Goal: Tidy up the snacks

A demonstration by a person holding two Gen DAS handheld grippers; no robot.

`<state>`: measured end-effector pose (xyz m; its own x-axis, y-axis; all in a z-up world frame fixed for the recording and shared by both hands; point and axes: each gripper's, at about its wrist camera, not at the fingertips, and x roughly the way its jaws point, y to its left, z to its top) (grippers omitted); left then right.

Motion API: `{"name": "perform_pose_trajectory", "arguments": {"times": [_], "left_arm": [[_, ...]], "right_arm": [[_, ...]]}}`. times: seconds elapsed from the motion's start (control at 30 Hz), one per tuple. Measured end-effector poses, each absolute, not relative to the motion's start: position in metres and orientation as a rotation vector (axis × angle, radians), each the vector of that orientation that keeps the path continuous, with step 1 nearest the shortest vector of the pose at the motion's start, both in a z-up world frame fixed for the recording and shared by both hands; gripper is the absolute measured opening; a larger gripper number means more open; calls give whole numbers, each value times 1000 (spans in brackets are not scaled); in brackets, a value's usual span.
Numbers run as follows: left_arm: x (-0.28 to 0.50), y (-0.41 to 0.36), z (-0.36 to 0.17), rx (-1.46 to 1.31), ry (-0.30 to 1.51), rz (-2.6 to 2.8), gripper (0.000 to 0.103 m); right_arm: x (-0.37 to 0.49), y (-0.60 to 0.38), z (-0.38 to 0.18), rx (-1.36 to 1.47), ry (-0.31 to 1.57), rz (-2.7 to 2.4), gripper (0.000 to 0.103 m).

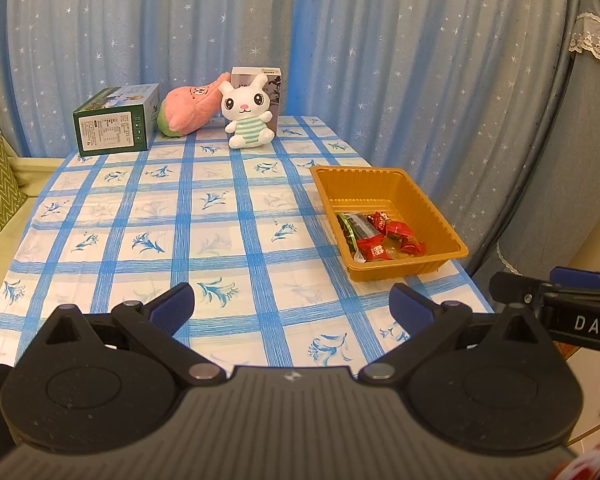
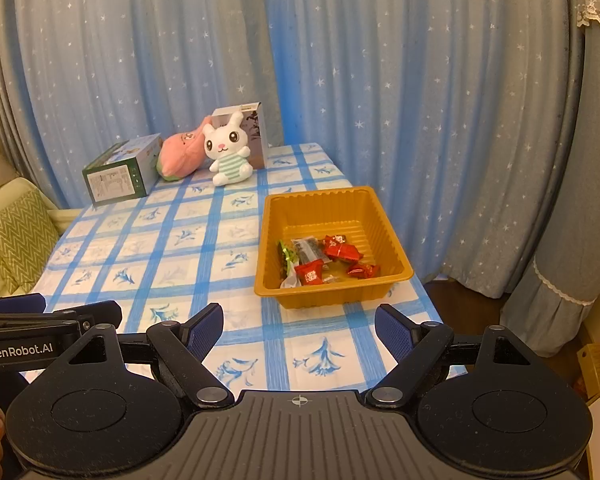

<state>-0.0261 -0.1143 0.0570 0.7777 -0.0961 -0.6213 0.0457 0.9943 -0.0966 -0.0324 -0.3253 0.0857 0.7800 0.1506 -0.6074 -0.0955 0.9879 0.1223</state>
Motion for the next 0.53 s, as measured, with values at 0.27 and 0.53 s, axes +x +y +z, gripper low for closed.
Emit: {"name": "perform_pose_trajectory", "arguments": {"times": [0.27, 0.53], "left_arm": [[-25, -114, 57, -76, 676, -78, 103], [-27, -116, 54, -80, 658, -87, 103]], "right_arm": [[-32, -326, 85, 87, 663, 134, 83], [-33, -327, 85, 90, 665, 132, 83]]}}
